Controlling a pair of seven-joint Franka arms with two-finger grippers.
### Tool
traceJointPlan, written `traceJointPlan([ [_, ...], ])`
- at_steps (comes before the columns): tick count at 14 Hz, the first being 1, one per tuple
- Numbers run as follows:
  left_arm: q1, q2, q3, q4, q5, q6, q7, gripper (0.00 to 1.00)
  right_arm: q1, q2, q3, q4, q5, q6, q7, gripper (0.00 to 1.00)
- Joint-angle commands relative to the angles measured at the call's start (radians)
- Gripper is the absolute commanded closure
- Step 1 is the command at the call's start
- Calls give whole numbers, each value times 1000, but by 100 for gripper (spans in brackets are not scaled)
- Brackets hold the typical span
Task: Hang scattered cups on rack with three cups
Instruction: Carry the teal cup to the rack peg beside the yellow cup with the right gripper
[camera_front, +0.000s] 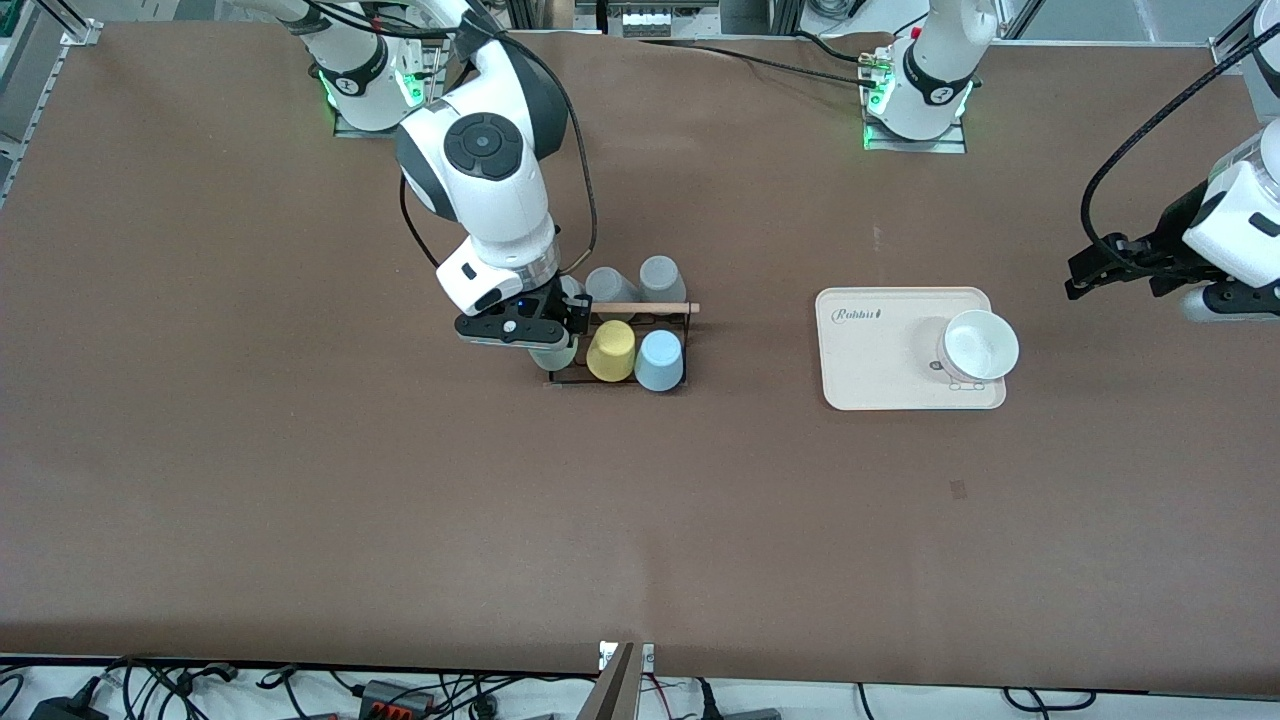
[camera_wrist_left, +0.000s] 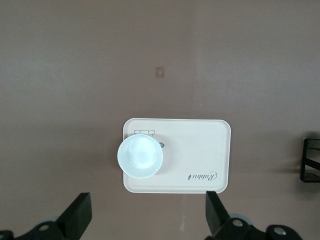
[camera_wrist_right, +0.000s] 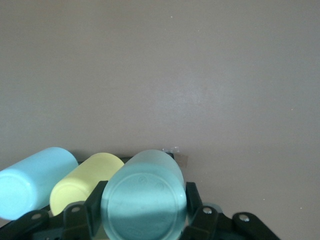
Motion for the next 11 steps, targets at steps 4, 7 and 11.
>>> traceJointPlan([
  [4, 1, -4, -2, -2, 4, 15, 20, 0, 21, 27, -6, 4, -40, 14, 46, 76],
  [7, 1, -4, -2, -2, 4, 33, 20, 0, 33, 44, -6, 4, -58, 31, 82, 76],
  [11, 1, -10, -3, -13, 4, 25, 20, 0, 41, 62, -6, 4, -83, 34, 103, 75],
])
